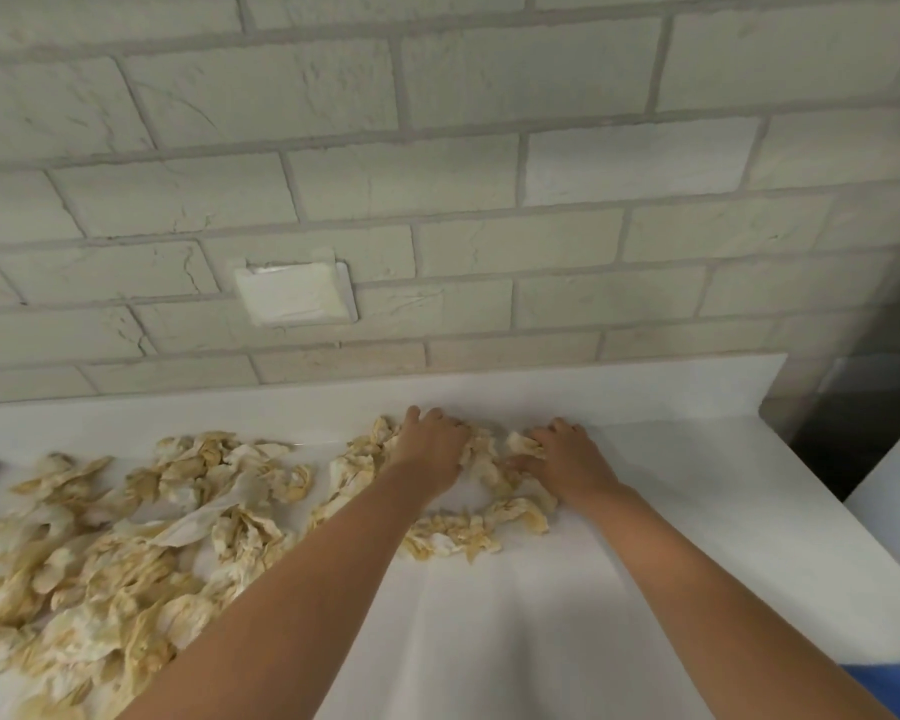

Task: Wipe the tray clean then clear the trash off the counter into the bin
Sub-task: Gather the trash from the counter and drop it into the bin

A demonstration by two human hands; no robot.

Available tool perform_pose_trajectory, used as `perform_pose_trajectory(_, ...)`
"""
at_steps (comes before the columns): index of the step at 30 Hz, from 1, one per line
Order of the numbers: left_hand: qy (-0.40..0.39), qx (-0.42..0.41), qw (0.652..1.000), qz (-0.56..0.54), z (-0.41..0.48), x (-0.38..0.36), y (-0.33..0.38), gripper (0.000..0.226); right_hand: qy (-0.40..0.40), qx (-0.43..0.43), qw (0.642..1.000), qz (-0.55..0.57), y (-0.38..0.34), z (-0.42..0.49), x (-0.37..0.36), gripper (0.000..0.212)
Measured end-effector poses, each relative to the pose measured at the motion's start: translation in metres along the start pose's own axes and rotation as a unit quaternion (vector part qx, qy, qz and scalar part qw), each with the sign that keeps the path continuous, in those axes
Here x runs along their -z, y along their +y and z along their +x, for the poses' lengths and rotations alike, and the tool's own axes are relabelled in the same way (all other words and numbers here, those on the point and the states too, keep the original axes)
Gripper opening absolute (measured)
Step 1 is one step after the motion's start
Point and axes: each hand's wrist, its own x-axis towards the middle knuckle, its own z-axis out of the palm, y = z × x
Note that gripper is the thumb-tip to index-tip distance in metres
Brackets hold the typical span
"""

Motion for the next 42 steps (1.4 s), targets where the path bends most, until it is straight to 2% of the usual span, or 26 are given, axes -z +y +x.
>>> perform_pose_trajectory(2,0.046,0.034,0.996,-0.066,-0.003,0.005,0.0,0.038,0.028,-0.023,0.999,0.038,0.005,-0.006,-0.002,0.059)
perform_pose_trajectory(5,0.127,0.072,0.964,-0.224,-0.005,0.007,-0.003,0.045,0.088,-0.074,0.986,0.119,0.007,-0.013,-0.002,0.042)
perform_pose_trajectory(6,0.12,0.056,0.952,-0.275,-0.004,0.007,-0.002,0.049,0.102,-0.096,0.979,0.148,0.007,-0.015,-0.002,0.037)
perform_pose_trajectory(8,0.053,0.006,0.946,-0.32,0.0,0.003,0.005,0.055,0.127,-0.121,0.967,0.186,0.009,-0.019,-0.002,0.027)
perform_pose_trajectory(10,-0.037,-0.037,0.964,-0.261,0.003,-0.001,0.015,0.061,0.147,-0.118,0.964,0.188,0.009,-0.025,-0.004,0.02)
perform_pose_trajectory(12,-0.08,-0.065,0.979,-0.173,0.004,-0.007,0.023,0.067,0.148,-0.08,0.975,0.148,0.009,-0.03,-0.007,0.027)
perform_pose_trajectory(14,-0.09,-0.065,0.985,-0.134,0.006,-0.011,0.026,0.068,0.131,-0.029,0.989,0.063,0.009,-0.032,-0.013,0.041)
perform_pose_trajectory(16,-0.083,-0.055,0.99,-0.103,0.01,-0.011,0.027,0.061,0.134,-0.003,0.991,0.0,0.008,-0.032,-0.019,0.038)
perform_pose_trajectory(18,-0.069,-0.046,0.993,-0.078,0.014,-0.009,0.027,0.048,0.131,-0.003,0.991,-0.003,0.009,-0.031,-0.021,0.032)
perform_pose_trajectory(21,-0.054,-0.03,0.988,-0.142,0.016,-0.008,0.024,0.035,0.102,-0.029,0.992,0.063,0.008,-0.033,-0.013,0.027)
perform_pose_trajectory(23,-0.013,-0.018,0.973,-0.228,0.015,-0.01,0.017,0.034,0.129,-0.032,0.981,0.143,0.002,-0.039,-0.004,0.026)
perform_pose_trajectory(25,0.069,-0.004,0.949,-0.308,0.009,-0.006,0.01,0.031,0.176,0.02,0.967,0.182,-0.012,-0.048,0.005,0.026)
perform_pose_trajectory(26,0.117,0.002,0.933,-0.34,0.005,-0.001,0.007,0.029,0.171,0.056,0.967,0.179,-0.02,-0.052,0.007,0.027)
perform_pose_trajectory(28,0.213,0.005,0.898,-0.386,-0.01,0.012,0.002,0.026,0.084,0.102,0.982,0.132,-0.031,-0.056,0.002,0.033)
perform_pose_trajectory(30,0.275,0.004,0.866,-0.418,-0.029,0.025,-0.002,0.024,-0.012,0.106,0.992,0.062,-0.031,-0.057,-0.011,0.035)
perform_pose_trajectory(32,0.296,0.021,0.836,-0.461,-0.05,0.033,-0.004,0.023,-0.025,0.098,0.994,0.042,-0.028,-0.059,-0.02,0.028)
perform_pose_trajectory(35,0.272,0.062,0.808,-0.519,-0.077,0.036,0.002,0.024,0.018,0.088,0.995,0.033,-0.027,-0.064,-0.025,0.023)
perform_pose_trajectory(38,0.248,0.042,0.836,-0.488,-0.093,0.016,0.018,0.028,0.057,0.056,0.995,0.06,-0.027,-0.072,-0.026,0.02)
perform_pose_trajectory(42,0.185,-0.031,0.916,-0.356,-0.096,-0.022,0.045,0.037,0.079,-0.013,0.981,0.176,-0.025,-0.09,-0.02,0.014)
